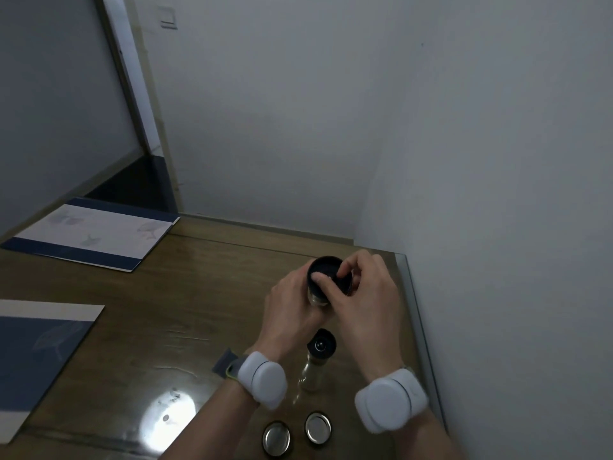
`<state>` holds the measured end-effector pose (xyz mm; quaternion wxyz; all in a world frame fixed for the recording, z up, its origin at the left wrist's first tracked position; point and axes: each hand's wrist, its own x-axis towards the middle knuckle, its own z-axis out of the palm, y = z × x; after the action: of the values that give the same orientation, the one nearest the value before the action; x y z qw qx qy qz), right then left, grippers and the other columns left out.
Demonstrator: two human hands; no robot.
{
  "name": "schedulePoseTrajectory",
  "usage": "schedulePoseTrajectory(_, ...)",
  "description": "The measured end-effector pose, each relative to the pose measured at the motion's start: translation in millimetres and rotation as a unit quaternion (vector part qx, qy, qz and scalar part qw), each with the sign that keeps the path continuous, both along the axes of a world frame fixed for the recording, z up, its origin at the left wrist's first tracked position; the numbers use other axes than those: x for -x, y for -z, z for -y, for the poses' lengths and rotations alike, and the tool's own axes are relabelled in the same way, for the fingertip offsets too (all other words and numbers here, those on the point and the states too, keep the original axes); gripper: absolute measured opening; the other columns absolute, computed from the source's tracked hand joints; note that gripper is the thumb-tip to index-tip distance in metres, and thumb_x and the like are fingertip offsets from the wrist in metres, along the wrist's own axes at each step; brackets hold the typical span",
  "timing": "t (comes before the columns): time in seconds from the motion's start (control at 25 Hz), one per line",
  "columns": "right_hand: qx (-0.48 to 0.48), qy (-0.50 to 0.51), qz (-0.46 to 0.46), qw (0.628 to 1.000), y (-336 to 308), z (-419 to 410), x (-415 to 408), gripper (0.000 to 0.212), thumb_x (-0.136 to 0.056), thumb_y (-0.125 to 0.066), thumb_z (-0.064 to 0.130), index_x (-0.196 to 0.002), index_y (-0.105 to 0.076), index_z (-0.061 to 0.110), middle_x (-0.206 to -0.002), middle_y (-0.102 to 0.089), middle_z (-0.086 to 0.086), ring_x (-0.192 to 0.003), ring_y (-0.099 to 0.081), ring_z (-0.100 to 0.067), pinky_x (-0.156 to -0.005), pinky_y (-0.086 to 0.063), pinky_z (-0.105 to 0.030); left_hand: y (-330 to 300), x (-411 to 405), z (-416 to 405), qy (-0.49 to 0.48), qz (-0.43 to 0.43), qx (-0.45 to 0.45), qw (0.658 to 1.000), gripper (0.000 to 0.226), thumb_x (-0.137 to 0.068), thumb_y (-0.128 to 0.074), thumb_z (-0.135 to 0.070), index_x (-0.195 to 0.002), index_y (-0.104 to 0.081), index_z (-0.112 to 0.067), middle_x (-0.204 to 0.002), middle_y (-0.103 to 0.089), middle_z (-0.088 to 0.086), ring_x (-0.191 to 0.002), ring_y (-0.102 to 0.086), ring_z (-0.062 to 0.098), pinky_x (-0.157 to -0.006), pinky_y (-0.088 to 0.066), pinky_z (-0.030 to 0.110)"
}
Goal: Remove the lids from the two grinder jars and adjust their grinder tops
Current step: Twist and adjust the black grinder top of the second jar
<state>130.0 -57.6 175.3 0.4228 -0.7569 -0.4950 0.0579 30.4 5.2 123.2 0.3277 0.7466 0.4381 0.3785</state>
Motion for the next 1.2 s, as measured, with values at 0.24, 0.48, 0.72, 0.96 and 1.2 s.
schedulePoseTrajectory(0.24,0.033,-0.077,0.002,0.996,-2,1,-18,0.031,-0.076,-0.083,0.046,-0.087,-0.057,0.032,-0.090,-0.051,0.014,-0.076,-0.053,-0.001,-0.063,-0.038,-0.015,2,-2,4,-0.008,0.003,0.051,0.999,0.045,-0.065,-0.067,-0.056,-0.109,-0.063,-0.049,-0.091,-0.075,-0.018,-0.086,-0.072,0.007,-0.071,-0.058,0.035)
schedulePoseTrajectory(0.48,0.098,-0.188,0.037,0.977,-25,-4,-52,0.021,-0.076,-0.084,0.029,-0.092,-0.073,0.036,-0.084,-0.060,0.011,-0.075,-0.062,-0.007,-0.075,-0.057,-0.037,0,5,0,-0.001,-0.062,0.060,0.996,0.056,-0.066,-0.076,-0.038,-0.117,-0.057,-0.053,-0.094,-0.076,-0.014,-0.092,-0.073,0.016,-0.079,-0.060,0.044)
schedulePoseTrajectory(0.72,0.116,-0.217,0.043,0.968,-29,-12,-64,0.020,-0.073,-0.087,0.031,-0.086,-0.074,0.039,-0.085,-0.064,0.009,-0.083,-0.064,-0.012,-0.080,-0.056,-0.044,-3,7,0,0.044,-0.092,0.063,0.993,0.054,-0.066,-0.076,-0.041,-0.118,-0.060,-0.047,-0.098,-0.076,-0.013,-0.093,-0.073,0.017,-0.080,-0.061,0.045)
schedulePoseTrajectory(0.96,0.122,-0.218,0.017,0.968,-30,-9,-70,0.023,-0.070,-0.088,0.036,-0.086,-0.073,0.042,-0.081,-0.063,0.008,-0.077,-0.063,-0.013,-0.077,-0.057,-0.047,-6,2,4,0.051,-0.095,0.053,0.993,0.053,-0.066,-0.075,-0.039,-0.117,-0.062,-0.045,-0.095,-0.076,-0.009,-0.090,-0.073,0.021,-0.077,-0.061,0.046)
schedulePoseTrajectory(1.2,0.086,-0.163,0.002,0.983,-19,-6,-52,0.018,-0.074,-0.085,0.036,-0.087,-0.072,0.037,-0.079,-0.052,0.012,-0.076,-0.054,-0.008,-0.067,-0.046,-0.031,-6,-7,9,0.029,-0.061,0.052,0.996,0.051,-0.065,-0.073,-0.037,-0.115,-0.061,-0.044,-0.093,-0.076,-0.011,-0.088,-0.073,0.018,-0.075,-0.061,0.046)
